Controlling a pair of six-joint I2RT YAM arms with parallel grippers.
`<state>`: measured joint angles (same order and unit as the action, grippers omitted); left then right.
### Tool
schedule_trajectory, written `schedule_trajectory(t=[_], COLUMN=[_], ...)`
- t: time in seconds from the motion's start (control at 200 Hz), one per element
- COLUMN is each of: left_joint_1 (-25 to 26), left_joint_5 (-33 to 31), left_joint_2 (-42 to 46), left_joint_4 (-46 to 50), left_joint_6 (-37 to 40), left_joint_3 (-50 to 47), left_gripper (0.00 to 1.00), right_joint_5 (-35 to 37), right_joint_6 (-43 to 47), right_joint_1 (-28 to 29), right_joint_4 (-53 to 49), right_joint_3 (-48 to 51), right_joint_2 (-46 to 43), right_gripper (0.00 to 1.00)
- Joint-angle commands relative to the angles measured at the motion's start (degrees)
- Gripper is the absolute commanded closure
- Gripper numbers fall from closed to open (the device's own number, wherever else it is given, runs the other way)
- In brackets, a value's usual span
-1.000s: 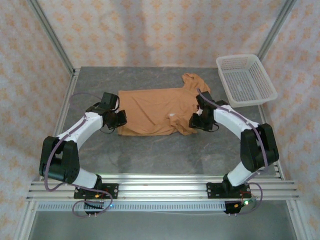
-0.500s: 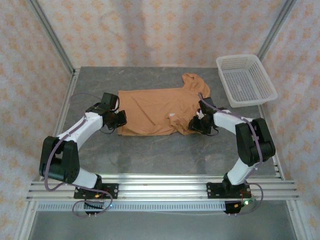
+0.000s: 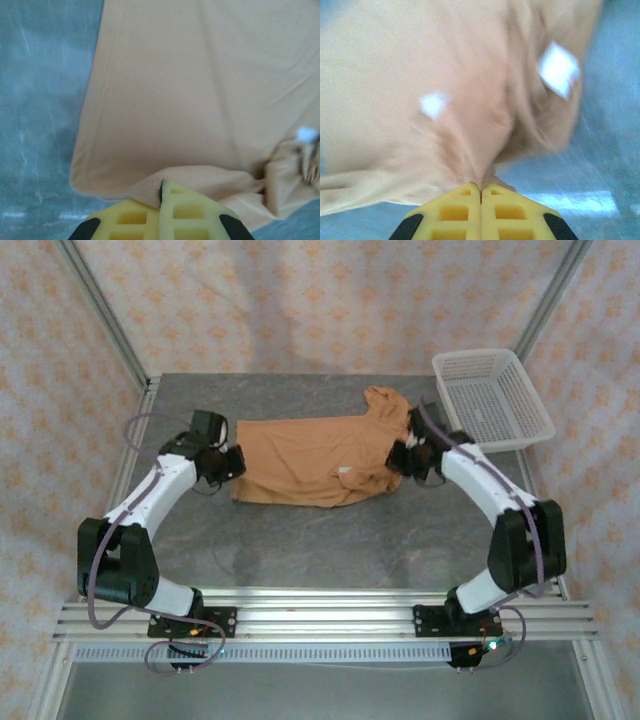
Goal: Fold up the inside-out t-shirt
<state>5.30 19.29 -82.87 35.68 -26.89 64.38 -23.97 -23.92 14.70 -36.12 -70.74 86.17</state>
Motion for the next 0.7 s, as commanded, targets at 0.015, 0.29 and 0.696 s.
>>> schedule_trajectory(t=[0.015,0.29,0.696], left_joint_1=[-2.5,-6.1,-7.4], left_joint_5=[-0.6,-2.6,1.6], left_joint_2=[3.3,6.2,27.1], left_joint_4=[4.5,12.1,14.7], left_joint_6=[0.0,-0.1,0.8], left_joint_3=[14.7,40.1,41.8], left_gripper=[1.0,1.0,1.0], right_joint_5=[4.4,5.4,4.8], right_joint_6=[-2.0,-2.4,-0.9], right_joint_1=[-3.0,-5.1,-5.1], right_joint_4=[-6.7,-15.3,-26.2], right_joint_3=[-16.9,-49.1,-57.7], right_joint_2=[-5.5,-6.7,-24.7], right_gripper=[1.0,1.0,1.0])
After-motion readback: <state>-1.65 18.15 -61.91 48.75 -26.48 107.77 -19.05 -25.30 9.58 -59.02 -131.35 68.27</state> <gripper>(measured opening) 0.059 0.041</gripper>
